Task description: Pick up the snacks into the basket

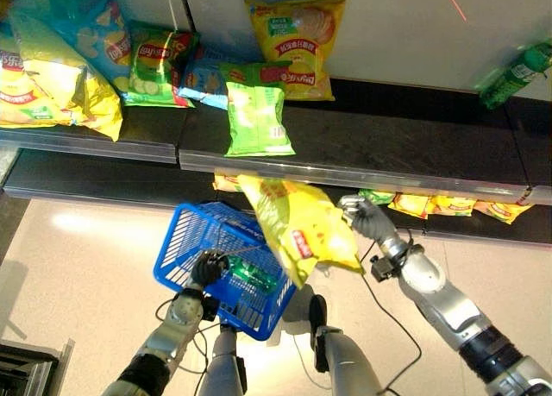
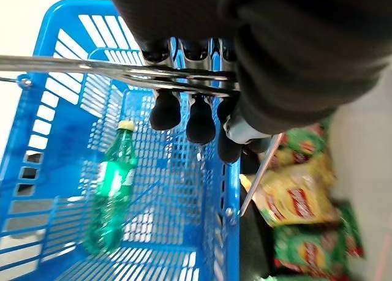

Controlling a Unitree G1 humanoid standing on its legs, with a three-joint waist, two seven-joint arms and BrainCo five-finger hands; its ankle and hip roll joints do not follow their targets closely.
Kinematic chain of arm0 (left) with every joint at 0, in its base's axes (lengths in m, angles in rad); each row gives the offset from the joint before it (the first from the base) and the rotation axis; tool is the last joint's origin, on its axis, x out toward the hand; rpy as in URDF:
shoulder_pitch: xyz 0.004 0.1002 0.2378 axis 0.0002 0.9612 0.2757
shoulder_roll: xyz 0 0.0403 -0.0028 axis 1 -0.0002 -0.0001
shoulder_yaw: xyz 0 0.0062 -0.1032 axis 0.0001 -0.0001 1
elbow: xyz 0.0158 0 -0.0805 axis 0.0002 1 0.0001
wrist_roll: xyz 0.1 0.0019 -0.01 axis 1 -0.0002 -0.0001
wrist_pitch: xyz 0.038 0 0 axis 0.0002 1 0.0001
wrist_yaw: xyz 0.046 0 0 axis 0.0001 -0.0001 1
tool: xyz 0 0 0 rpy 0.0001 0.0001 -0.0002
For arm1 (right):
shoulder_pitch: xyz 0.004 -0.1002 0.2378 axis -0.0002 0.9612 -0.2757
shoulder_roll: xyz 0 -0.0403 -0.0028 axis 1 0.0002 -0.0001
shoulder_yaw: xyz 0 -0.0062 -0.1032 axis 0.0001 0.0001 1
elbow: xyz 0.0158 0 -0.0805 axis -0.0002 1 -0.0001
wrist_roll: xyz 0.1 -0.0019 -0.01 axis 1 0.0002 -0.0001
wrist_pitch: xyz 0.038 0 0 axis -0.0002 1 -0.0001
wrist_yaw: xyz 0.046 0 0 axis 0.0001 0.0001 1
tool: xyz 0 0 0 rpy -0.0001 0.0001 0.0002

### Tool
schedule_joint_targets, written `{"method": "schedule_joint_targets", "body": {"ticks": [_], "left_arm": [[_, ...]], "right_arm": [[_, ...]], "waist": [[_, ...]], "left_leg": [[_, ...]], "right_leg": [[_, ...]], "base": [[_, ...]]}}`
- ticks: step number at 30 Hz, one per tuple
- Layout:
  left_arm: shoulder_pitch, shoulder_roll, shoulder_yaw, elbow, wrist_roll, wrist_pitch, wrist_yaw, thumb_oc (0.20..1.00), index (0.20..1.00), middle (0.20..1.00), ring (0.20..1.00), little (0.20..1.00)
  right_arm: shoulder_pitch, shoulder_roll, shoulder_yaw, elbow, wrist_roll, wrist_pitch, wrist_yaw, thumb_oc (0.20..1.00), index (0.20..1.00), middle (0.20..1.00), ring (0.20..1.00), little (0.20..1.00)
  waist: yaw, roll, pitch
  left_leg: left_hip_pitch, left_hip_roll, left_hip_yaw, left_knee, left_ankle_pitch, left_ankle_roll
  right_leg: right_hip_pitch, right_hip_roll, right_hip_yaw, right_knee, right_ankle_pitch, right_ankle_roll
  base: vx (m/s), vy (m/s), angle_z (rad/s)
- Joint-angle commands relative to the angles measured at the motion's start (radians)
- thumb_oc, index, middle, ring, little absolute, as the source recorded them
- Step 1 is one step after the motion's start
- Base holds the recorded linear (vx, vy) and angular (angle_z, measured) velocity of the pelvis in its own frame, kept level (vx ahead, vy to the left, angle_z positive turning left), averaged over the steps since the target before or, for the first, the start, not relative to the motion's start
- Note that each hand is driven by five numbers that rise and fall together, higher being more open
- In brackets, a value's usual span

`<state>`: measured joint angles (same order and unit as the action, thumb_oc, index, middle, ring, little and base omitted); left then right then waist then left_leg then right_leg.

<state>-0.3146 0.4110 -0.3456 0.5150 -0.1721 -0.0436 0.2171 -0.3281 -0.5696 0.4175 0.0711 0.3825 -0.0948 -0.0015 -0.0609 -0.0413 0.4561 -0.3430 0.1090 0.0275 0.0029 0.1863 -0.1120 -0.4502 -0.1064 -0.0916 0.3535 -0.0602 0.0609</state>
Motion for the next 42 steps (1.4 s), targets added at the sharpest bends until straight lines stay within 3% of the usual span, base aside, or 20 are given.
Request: {"method": "schedule_joint_targets", "body": {"ticks": [1, 10, 27, 42], "left_arm": [[-0.089, 0.037, 0.009, -0.146, -0.02, -0.091, 0.024, 0.2, 0.2, 0.2, 0.2, 0.2], [-0.19, 0.032, -0.032, -0.17, -0.034, -0.092, 0.037, 0.2, 0.2, 0.2, 0.2, 0.2], [-0.298, 0.022, -0.064, -0.181, -0.043, -0.09, 0.066, 0.2, 0.2, 0.2, 0.2, 0.2], [-0.313, 0.034, -0.064, -0.192, -0.043, -0.084, 0.065, 0.2, 0.2, 0.2, 0.2, 0.2]], "right_arm": [[0.0, 0.025, 0.024, -0.042, -0.036, -0.023, 0.028, 0.2, 0.2, 0.2, 0.2, 0.2], [0.007, 0.086, 0.141, 0.107, -0.103, 0.01, 0.076, 0.2, 0.2, 0.2, 0.2, 0.2], [-0.048, 0.274, 0.218, 0.443, -0.188, 0.04, 0.038, 0.2, 0.2, 0.2, 0.2, 0.2], [-0.033, 0.276, 0.19, 0.494, -0.202, 0.052, 0.023, 0.2, 0.2, 0.2, 0.2, 0.2]], "waist": [[0.0, -0.034, -0.038], [0.001, -0.041, -0.027], [0.007, -0.026, -0.012], [0.0, -0.028, -0.007]], "left_leg": [[0.006, -0.006, 0.016, 0.063, -0.09, -0.019], [-0.002, -0.007, 0.011, 0.059, -0.083, -0.02], [-0.014, -0.007, 0.017, 0.059, -0.078, -0.021], [-0.022, -0.003, 0.031, 0.069, -0.082, -0.022]], "right_leg": [[0.026, -0.029, 0.034, -0.118, 0.057, 0.09], [0.018, -0.031, 0.035, -0.122, 0.066, 0.092], [0.003, -0.032, 0.03, -0.126, 0.074, 0.094], [-0.003, -0.033, 0.025, -0.145, 0.087, 0.099]], "base": [[0.0, 0.0, 0.0], [0.0, 0.0, 0.0], [0.0, 0.0, 0.0], [0.0, 0.0, 0.0]]}}
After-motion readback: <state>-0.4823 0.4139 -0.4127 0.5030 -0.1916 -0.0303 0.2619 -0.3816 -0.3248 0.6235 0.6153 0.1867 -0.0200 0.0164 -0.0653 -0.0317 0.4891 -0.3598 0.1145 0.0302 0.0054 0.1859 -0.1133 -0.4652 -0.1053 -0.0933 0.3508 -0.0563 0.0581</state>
